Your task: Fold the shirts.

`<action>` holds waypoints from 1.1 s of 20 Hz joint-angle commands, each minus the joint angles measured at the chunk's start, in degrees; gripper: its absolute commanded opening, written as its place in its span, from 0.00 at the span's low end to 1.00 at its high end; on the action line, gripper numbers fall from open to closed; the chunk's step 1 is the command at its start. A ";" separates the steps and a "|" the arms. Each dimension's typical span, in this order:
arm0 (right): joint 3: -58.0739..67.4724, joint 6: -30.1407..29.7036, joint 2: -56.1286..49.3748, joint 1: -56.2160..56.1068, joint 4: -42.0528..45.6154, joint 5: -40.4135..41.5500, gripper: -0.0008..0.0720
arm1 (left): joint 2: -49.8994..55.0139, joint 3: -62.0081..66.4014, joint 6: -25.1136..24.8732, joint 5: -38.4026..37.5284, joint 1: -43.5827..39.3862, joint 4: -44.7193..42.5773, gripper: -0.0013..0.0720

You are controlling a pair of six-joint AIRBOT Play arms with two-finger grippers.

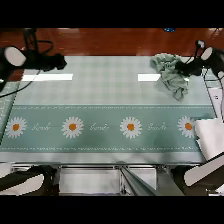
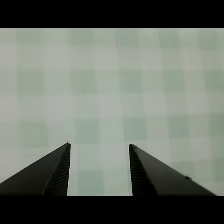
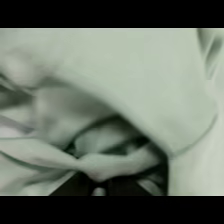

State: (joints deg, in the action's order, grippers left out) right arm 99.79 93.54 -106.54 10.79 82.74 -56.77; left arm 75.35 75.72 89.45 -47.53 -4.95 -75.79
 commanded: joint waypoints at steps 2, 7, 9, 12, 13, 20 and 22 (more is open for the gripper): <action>8.68 -6.40 9.57 0.07 -4.87 -2.86 0.05 | -8.46 6.38 -0.42 -12.31 5.38 0.13 0.63; 14.47 -15.08 23.67 0.04 -16.24 -2.05 0.05 | -22.71 -1.14 -0.13 -19.58 6.78 0.55 0.63; 15.87 -18.18 28.94 0.04 -20.28 -2.03 0.05 | -28.13 -6.47 1.31 -19.08 5.99 1.42 0.63; 16.33 -24.22 36.50 0.04 -27.28 -2.58 0.05 | -34.12 -12.90 1.99 -18.95 5.27 2.34 0.63; 16.33 -25.68 38.42 0.04 -29.03 -3.82 0.05 | -35.50 -14.51 2.45 -18.95 5.29 2.49 0.63; 15.45 -29.38 42.95 -0.57 -43.19 -21.09 0.05 | -38.07 -17.51 3.02 -18.53 5.29 4.70 0.63; 13.81 -29.11 42.95 -5.33 -41.29 -22.38 0.05 | -38.07 -17.51 3.02 -18.58 5.27 5.03 0.63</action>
State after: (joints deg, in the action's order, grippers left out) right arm 114.96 65.17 -64.36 9.04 44.16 -73.65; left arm 37.76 58.78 92.36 -66.26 0.36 -71.66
